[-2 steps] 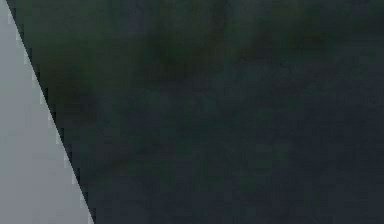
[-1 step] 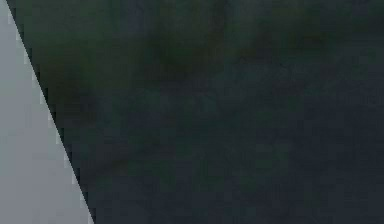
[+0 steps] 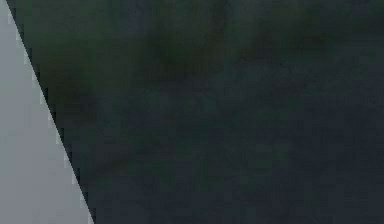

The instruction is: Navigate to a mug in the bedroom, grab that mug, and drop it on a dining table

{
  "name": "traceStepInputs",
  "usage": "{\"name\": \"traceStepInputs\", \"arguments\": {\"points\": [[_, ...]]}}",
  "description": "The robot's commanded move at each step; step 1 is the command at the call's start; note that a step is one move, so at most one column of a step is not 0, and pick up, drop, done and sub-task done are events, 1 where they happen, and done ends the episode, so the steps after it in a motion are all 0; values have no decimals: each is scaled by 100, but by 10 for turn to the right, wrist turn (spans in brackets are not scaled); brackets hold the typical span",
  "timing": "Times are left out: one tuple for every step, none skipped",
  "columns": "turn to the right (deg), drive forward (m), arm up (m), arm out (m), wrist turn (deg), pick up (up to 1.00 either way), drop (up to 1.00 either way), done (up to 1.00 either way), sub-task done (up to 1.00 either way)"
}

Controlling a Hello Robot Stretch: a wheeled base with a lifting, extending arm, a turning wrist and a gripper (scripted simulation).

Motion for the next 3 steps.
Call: {"name": "traceStepInputs", "arguments": {"points": [[0,0,4,0,0,0,0,0,0],[0,0,0,-8,0,0,0,0,0],[0,0,0,0,0,0,0,100,0]]}}
